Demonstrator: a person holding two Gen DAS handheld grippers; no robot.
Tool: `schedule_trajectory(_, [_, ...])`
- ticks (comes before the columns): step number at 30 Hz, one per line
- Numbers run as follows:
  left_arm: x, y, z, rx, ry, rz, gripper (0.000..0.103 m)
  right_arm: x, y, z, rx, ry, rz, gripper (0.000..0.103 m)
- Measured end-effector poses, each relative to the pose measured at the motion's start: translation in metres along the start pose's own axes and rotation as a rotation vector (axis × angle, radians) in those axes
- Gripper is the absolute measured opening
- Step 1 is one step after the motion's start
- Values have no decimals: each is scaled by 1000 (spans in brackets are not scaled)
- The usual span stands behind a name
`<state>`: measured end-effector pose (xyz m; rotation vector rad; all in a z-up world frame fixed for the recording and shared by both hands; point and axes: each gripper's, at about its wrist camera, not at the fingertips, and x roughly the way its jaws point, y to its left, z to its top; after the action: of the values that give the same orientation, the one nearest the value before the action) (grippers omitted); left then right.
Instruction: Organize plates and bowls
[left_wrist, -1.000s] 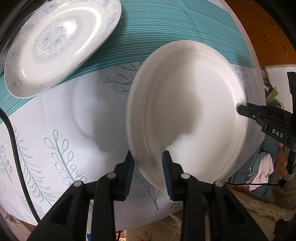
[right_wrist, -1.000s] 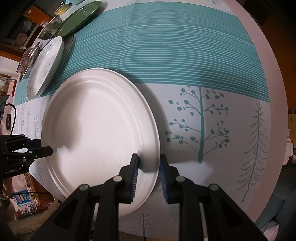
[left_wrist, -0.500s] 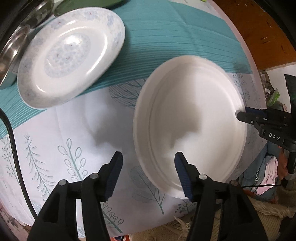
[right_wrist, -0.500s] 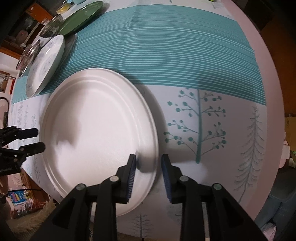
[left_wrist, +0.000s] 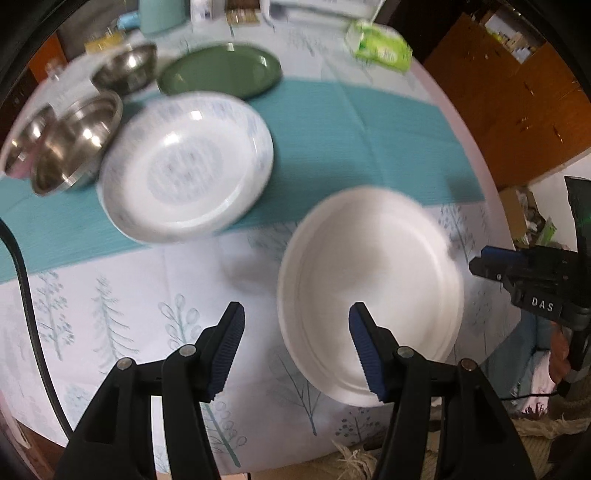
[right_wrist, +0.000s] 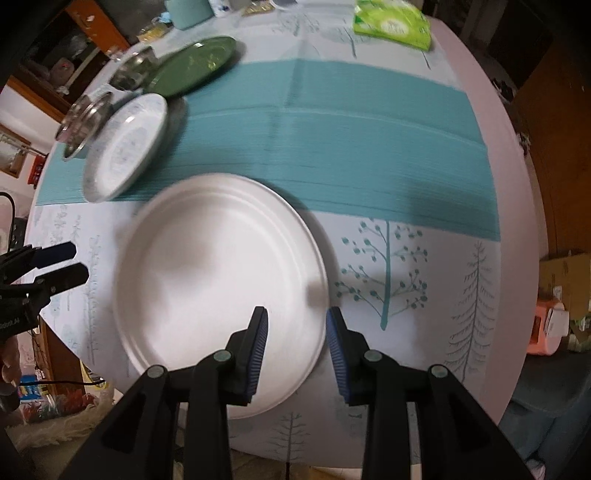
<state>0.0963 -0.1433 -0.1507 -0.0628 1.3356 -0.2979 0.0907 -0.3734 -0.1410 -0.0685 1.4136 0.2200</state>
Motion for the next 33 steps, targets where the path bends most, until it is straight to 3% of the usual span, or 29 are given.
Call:
schedule_trajectory(7, [-46,-6,8,-5,-153,56,57,-34,15,10,-57,-107,32,33])
schedule_trajectory(17, [-111,-8,10,-48,-366,236,58,-76,44,32,-162,-263,53,33])
schedule_trajectory(19, [-126,-6,10,-68,-402,252,63,-84,47,37,-178,-289,57,33])
schedule_trajectory(21, [-140,-3,10,-92,-444,273,76,-91,51,41,-189,-316,68,33])
schedule_trajectory(25, [-164,5,7,-108,-530,320,82,-109,60,48,-214,-412,76,33])
schedule_trajectory(29, [-172,25,10,-149,-549,319,89,-121,73,57,-222,-504,55,33])
schedule_trajectory(33, [-169,49,17,-188,-538,277,96,-117,89,72,-230,-504,58,33])
